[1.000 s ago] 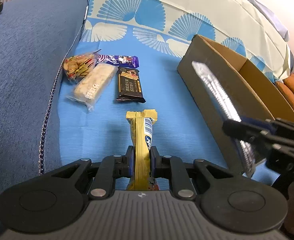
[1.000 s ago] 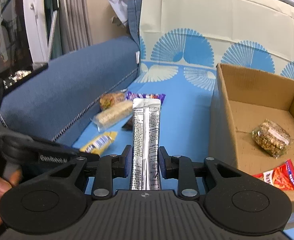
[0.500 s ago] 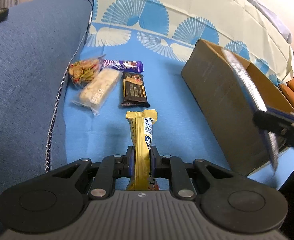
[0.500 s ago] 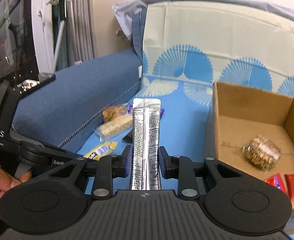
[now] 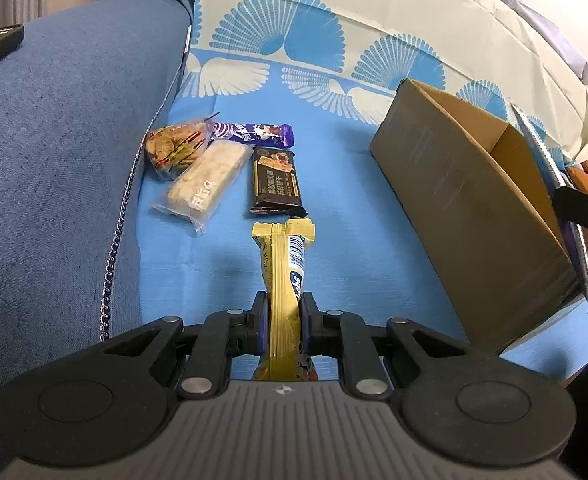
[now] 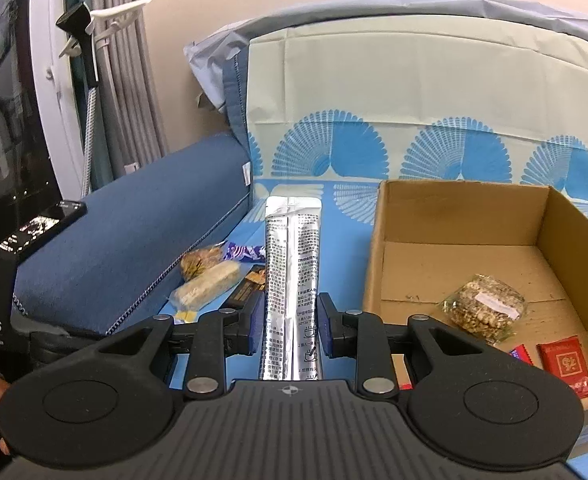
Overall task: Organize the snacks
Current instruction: 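Carry the silver packet with the right gripper while the left carries the yellow bar over the box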
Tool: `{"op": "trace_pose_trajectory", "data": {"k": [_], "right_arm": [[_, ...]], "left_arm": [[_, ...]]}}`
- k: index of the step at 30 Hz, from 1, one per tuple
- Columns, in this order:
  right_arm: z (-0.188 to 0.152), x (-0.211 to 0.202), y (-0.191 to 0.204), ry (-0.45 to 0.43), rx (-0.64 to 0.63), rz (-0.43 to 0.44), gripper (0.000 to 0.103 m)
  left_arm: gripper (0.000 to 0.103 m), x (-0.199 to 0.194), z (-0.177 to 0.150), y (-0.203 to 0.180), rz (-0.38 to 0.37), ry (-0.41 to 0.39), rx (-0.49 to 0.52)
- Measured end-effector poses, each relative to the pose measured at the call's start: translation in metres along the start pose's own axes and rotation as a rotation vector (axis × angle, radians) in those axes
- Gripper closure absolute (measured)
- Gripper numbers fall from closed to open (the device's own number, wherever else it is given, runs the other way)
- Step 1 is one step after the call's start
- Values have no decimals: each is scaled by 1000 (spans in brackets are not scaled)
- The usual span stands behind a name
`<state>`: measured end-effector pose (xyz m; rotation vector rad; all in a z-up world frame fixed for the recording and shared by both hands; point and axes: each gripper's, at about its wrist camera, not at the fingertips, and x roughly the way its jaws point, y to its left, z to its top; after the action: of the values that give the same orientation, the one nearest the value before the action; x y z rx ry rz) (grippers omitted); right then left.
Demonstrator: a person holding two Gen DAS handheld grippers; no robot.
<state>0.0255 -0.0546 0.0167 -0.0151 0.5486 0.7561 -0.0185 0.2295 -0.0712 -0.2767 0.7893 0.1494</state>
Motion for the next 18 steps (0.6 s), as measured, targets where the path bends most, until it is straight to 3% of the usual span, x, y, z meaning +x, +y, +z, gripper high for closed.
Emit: {"op": "trace_pose_trajectory", "data": {"k": [10, 18], "right_arm": [[5, -10, -17, -34, 17, -55, 74], [8, -4, -51, -17, 130, -165, 74]], "left_arm": [[86, -10, 7, -2, 7, 0, -57], [86, -27, 51, -53, -56, -55, -22]]}}
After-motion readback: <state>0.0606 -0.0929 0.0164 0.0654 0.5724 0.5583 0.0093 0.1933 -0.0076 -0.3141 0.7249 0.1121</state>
